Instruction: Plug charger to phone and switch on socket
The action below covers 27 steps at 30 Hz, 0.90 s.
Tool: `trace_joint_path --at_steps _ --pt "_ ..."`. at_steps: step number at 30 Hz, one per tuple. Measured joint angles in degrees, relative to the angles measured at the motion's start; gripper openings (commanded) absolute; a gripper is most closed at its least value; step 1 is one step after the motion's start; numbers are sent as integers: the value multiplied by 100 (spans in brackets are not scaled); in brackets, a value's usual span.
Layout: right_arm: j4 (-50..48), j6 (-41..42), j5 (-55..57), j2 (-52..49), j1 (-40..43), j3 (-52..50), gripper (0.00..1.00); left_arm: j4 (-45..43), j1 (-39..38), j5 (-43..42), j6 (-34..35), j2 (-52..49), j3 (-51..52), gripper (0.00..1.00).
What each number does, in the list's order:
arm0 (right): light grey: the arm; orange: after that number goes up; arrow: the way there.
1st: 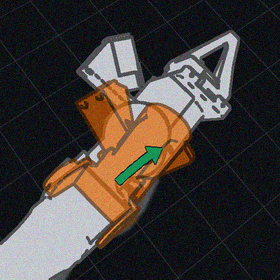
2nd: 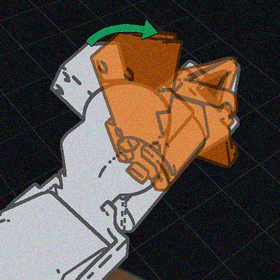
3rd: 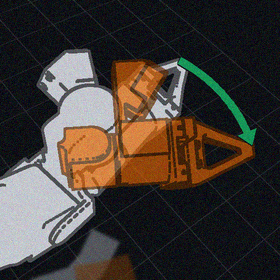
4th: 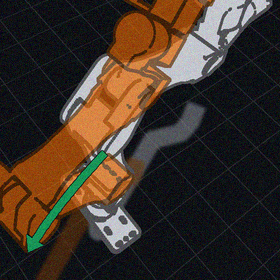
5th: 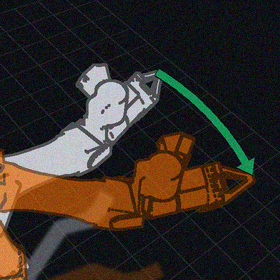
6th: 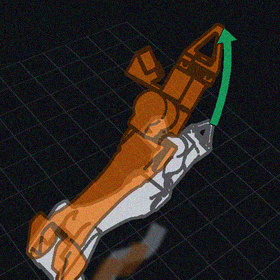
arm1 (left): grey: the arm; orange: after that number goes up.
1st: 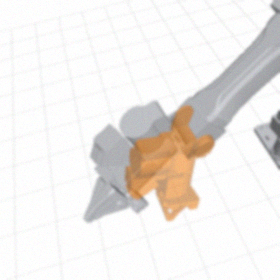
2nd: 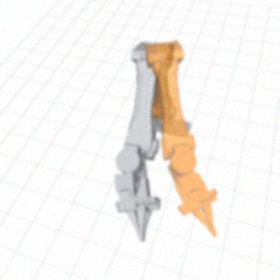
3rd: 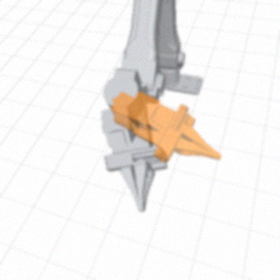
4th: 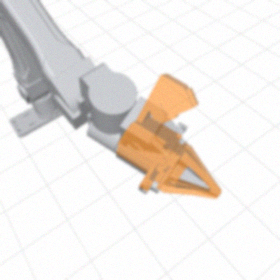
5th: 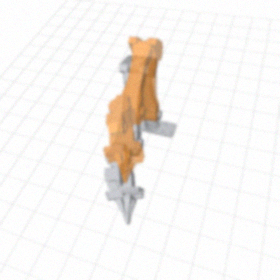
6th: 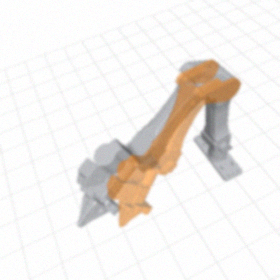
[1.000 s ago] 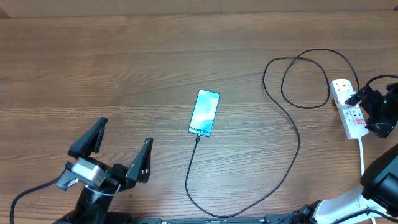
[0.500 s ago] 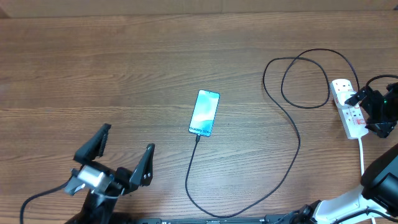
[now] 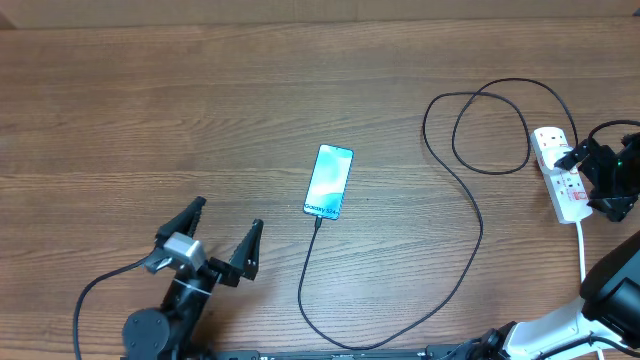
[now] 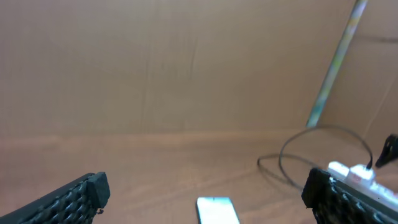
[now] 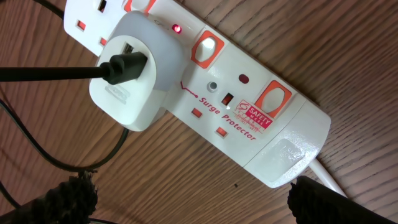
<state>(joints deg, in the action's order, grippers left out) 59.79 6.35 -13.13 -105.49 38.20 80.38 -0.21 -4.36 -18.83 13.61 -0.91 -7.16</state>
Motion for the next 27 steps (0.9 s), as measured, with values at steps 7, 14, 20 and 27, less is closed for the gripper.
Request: trace_joint_path --at_steps 7,14,20,27 --pt "2 2 0 0 0 0 100 33 0 0 -2 0 321 100" --pt "0 0 2 0 0 -2 100 66 0 0 -2 2 527 100" --pt "0 0 2 0 0 -2 100 284 0 0 -2 4 667 100" --pt "0 2 0 2 0 0 100 286 0 0 0 4 667 100"
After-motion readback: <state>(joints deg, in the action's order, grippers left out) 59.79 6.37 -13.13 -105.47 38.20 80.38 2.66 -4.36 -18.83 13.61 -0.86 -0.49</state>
